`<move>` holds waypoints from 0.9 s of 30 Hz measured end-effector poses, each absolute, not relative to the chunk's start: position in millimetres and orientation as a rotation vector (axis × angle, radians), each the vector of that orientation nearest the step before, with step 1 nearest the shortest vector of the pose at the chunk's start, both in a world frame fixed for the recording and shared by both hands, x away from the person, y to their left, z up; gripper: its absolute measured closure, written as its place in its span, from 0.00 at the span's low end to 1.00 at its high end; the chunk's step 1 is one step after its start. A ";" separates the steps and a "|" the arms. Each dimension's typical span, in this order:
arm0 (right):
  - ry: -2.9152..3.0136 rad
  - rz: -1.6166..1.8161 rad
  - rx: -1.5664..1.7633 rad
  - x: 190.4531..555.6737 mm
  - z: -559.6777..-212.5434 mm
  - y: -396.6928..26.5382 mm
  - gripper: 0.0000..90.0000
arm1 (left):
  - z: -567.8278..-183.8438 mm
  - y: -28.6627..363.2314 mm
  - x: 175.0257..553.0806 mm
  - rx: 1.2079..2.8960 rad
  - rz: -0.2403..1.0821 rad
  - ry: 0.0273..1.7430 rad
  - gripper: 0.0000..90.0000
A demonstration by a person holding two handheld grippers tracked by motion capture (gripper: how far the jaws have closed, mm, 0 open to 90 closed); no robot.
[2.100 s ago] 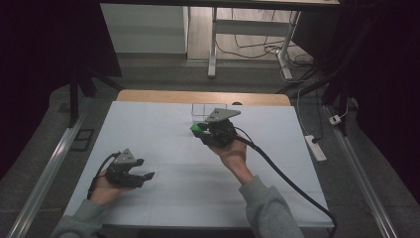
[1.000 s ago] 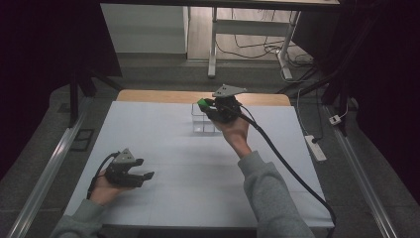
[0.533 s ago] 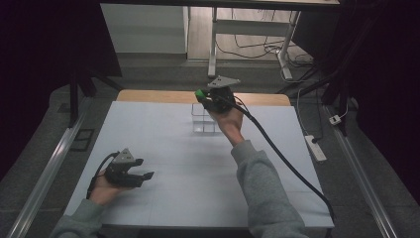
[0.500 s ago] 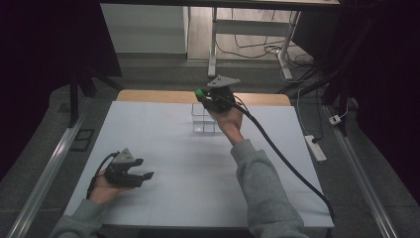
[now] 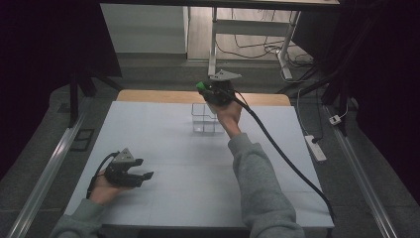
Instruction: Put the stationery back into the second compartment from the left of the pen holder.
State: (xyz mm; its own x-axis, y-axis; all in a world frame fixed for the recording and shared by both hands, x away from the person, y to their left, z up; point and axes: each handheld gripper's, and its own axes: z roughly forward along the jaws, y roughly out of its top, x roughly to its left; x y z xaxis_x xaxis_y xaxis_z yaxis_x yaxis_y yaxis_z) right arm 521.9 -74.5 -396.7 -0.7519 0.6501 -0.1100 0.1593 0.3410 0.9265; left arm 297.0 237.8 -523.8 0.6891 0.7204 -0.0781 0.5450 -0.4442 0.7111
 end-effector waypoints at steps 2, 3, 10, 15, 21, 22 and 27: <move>2.145 1.398 0.707 524.1 -396.9 -73.1 0.74 | -524.6 237.6 297.4 2.162 0.302 0.969 0.35; 2.144 1.401 0.702 525.0 -397.4 -72.6 0.74 | -524.8 237.8 297.5 2.161 0.300 0.968 0.35; 2.130 1.421 0.710 532.2 -404.8 -70.4 0.74 | -524.8 238.1 297.5 2.162 0.301 0.969 0.35; 2.121 1.430 0.713 536.2 -410.6 -68.1 0.74 | -525.1 238.7 298.0 2.162 0.302 0.971 0.34; 2.123 1.427 0.716 538.0 -416.1 -66.2 0.74 | -525.8 239.7 298.4 2.162 0.300 0.974 0.34; 2.123 1.426 0.715 538.2 -416.9 -66.1 0.73 | -525.9 239.7 298.5 2.162 0.300 0.974 0.34; 2.145 1.398 0.712 536.7 -420.1 -65.4 0.70 | -525.9 239.6 298.4 2.165 0.303 0.972 0.34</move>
